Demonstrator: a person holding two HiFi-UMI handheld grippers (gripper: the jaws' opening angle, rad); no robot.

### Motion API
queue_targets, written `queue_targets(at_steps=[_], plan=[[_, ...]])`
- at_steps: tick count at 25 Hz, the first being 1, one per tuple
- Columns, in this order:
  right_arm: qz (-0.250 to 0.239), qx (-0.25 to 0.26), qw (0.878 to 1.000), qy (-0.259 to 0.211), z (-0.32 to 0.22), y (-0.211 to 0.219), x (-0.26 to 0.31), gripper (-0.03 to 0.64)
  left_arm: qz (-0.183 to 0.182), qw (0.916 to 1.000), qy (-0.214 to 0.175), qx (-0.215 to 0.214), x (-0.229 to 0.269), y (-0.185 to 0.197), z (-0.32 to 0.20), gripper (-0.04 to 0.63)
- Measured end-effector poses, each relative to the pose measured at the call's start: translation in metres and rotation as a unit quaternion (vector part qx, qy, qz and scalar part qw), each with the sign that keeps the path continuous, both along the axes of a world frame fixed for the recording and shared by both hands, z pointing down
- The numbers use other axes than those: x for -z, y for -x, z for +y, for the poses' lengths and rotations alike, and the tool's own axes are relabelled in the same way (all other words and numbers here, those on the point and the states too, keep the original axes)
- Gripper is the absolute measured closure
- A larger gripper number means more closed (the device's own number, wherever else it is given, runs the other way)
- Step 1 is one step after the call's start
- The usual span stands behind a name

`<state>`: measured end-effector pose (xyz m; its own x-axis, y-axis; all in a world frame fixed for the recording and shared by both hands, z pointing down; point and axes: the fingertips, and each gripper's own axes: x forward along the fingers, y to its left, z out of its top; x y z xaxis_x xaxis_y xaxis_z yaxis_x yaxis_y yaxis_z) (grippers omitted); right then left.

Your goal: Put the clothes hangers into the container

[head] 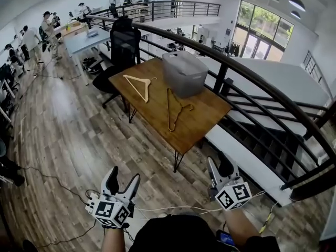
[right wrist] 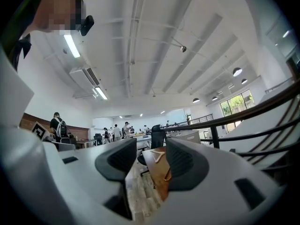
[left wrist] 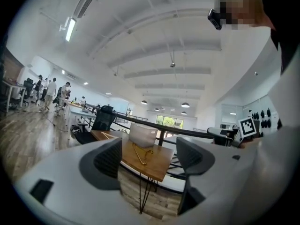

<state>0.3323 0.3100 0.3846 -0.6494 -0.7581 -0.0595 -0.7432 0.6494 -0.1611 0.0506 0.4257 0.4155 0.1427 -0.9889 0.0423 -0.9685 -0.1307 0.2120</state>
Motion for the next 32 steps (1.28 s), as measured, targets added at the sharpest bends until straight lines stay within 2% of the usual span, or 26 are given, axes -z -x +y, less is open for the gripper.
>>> queue_targets(at_steps=[7, 12, 16, 19, 24, 29, 32], plan=[[0.028, 0.033, 0.999, 0.033, -0.023, 0.044, -0.012, 0.446, 0.012, 0.9999, 0.010, 0.006, -0.009, 0.017, -0.004, 0.244], [0.045, 0.064, 0.996, 0.048, -0.060, 0.093, -0.014, 0.451, 0.023, 0.9984, 0.026, 0.045, -0.015, 0.051, -0.013, 0.245], [0.055, 0.086, 0.993, 0.062, -0.104, 0.135, -0.030, 0.454, 0.016, 0.9971, 0.032, 0.067, -0.017, 0.079, -0.035, 0.244], [0.051, 0.098, 0.991, 0.081, -0.141, 0.160, -0.044, 0.454, 0.007, 0.9964, 0.035, 0.078, -0.016, 0.092, -0.062, 0.245], [0.064, 0.132, 0.986, 0.077, -0.203, 0.193, -0.059, 0.451, -0.005, 0.9963, 0.021, 0.084, -0.008, 0.094, -0.128, 0.245], [0.050, 0.136, 0.984, 0.107, -0.253, 0.189, -0.084, 0.451, -0.002, 0.9966, 0.023, 0.079, -0.007, 0.080, -0.189, 0.245], [0.063, 0.144, 0.979, 0.130, -0.271, 0.186, -0.105, 0.453, -0.001, 0.9966, 0.022, 0.079, -0.007, 0.075, -0.215, 0.245]])
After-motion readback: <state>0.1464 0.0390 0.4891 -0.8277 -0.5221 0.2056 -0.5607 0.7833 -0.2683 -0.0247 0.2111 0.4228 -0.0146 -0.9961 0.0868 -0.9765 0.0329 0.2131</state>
